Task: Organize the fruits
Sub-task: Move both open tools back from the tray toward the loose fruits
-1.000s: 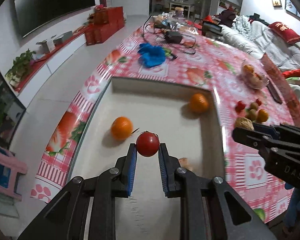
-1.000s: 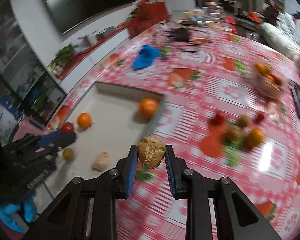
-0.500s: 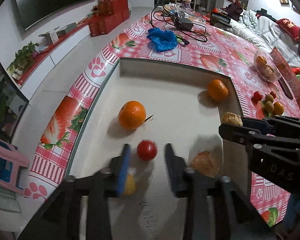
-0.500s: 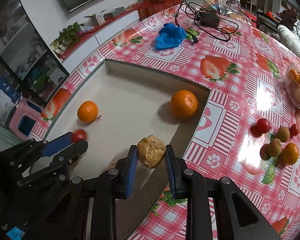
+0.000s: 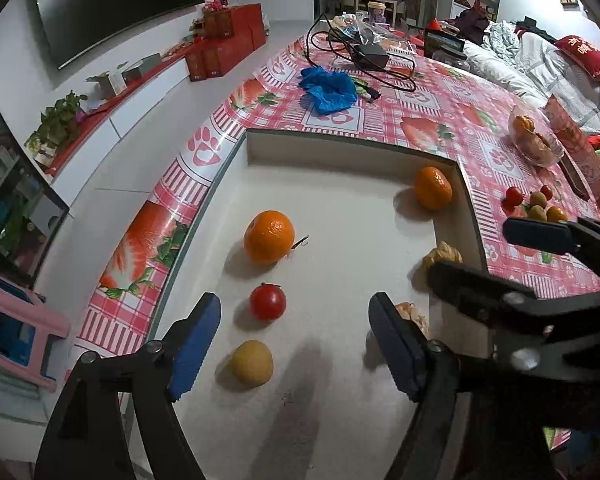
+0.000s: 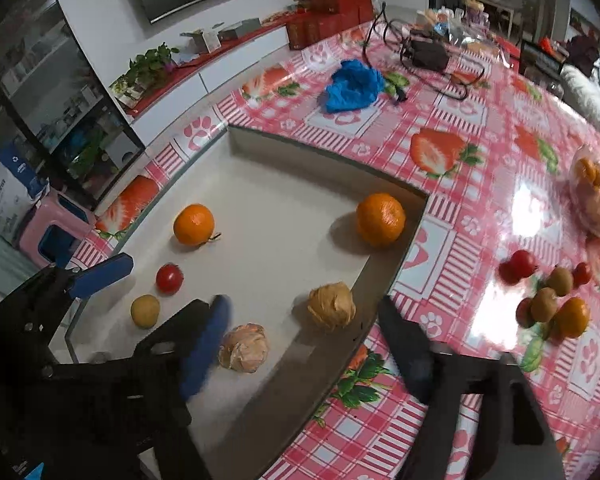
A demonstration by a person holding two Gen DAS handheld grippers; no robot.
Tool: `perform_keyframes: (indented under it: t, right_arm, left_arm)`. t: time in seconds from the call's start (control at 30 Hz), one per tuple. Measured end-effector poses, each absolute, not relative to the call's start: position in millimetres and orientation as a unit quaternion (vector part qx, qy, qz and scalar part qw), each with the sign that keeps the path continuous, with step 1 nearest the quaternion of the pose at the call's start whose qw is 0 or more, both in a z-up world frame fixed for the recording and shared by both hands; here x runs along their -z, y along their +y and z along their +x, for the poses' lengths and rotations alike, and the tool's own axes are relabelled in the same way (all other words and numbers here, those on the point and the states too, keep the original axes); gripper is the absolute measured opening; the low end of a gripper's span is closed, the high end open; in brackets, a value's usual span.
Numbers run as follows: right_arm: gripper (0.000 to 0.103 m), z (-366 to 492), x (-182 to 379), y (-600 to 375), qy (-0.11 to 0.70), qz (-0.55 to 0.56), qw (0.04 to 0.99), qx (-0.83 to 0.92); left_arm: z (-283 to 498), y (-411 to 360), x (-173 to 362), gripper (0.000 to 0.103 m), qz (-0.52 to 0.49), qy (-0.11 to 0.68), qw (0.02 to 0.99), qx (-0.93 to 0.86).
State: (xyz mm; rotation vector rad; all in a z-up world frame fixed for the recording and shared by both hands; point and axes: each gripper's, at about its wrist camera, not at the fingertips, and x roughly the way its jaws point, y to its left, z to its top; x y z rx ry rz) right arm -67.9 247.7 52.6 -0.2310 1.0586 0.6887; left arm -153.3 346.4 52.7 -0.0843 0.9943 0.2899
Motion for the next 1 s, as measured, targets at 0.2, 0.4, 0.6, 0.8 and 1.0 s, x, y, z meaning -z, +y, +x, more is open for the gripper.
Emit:
perform_keyframes:
  t: [0.2,0.4,0.6,0.8,1.0]
  right_arm:
    - [0.085,-61.3,-65.5,213.3,0.488,-0.089,0.816,-0.297]
    - [0.090,-43.3,-71.5,147.8,0.494,-0.051,0.836,-0.234]
    - [0.103,-39.3,-54.2,75.2,0.515,-0.007,0.839,-0.173]
    - [0.103,-44.0,-17.6,24.1,0.547,-0.022,0.829,-0.114]
    - [0.103,-46.5,-1.5,-5.2,0.543,-0.043,0.834,-0.084]
  left_arm:
    - [-152.3,336.1,-70.5,0.081,-0.039,0.466,0.875,-0.126]
    - [-149.1,302.6,-89.8,0.082,-0.032,0.456,0.885,-0.091]
    - [-145.0,257.1,-89.9,0.083,-0.015,0.469,0.882,-0.048]
    - [-139.6,213.4,-83.1,0.083,0.012,0.487,0.873,-0.017]
    - [-123.1,182.1,-84.2,0.083,0.034,0.492,0.870,0.001]
